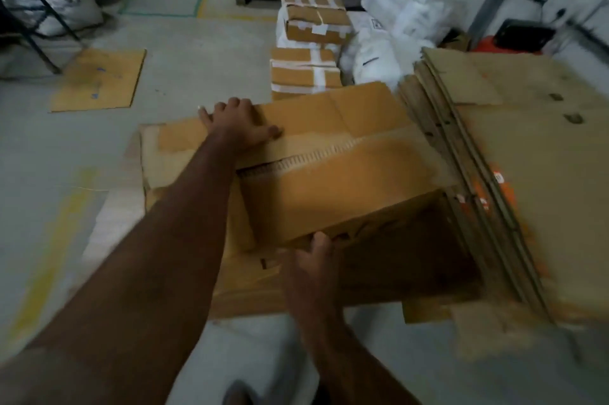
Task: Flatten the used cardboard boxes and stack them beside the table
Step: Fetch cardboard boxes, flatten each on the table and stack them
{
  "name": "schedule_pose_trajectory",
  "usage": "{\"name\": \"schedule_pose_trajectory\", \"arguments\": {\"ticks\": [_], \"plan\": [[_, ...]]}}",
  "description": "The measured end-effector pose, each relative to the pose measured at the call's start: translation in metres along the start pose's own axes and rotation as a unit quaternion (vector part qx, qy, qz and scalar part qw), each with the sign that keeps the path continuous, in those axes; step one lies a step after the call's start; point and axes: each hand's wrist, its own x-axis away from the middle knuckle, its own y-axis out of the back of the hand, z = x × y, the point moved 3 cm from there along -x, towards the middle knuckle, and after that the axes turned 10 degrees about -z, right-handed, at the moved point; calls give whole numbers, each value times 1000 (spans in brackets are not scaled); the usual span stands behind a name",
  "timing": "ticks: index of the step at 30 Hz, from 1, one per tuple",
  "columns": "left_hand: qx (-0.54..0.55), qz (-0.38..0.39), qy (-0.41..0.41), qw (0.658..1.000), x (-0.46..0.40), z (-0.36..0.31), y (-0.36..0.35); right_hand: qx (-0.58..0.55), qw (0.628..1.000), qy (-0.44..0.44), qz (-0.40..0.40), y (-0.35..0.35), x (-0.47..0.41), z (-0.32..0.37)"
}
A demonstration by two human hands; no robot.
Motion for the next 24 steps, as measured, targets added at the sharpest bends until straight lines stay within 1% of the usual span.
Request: {"name": "schedule_pose_trajectory", "arguments": {"ticks": [3,5,6,8,9,10,11,13,14,16,19,21,24], "plan": [[-7,66,-103,992,9,-7,-23,-33,999,4,-8,-12,16,0],[-16,73,-137,988,18,-5,-28,-25,999,12,-27,-11,21,1],[-18,71,-145,987,25,-3,-26,-26,998,24,-56,-8,24,2],[-13,50,-155,987,48,0,-19,-46,986,70,-145,2,22,11],[-10,29,-154,988,64,2,-15,-48,976,108,-184,7,17,18],[-5,7,-144,990,83,6,-12,-29,967,152,-204,10,7,25],[1,-7,-126,992,102,11,-10,18,960,197,-201,11,-7,32],[11,-16,-76,997,138,25,-12,174,943,250,-136,10,-38,49],[16,-25,-56,998,151,34,-11,248,924,271,-101,8,-51,56],[19,-49,-44,998,167,49,-13,348,890,292,-41,5,-71,58],[1,-59,-71,996,166,64,-7,414,879,236,8,0,-75,44],[-11,-60,-88,994,160,72,-5,442,870,218,7,-9,-62,35],[-13,-59,-107,992,154,88,-3,448,867,218,-4,-22,-41,29]]}}
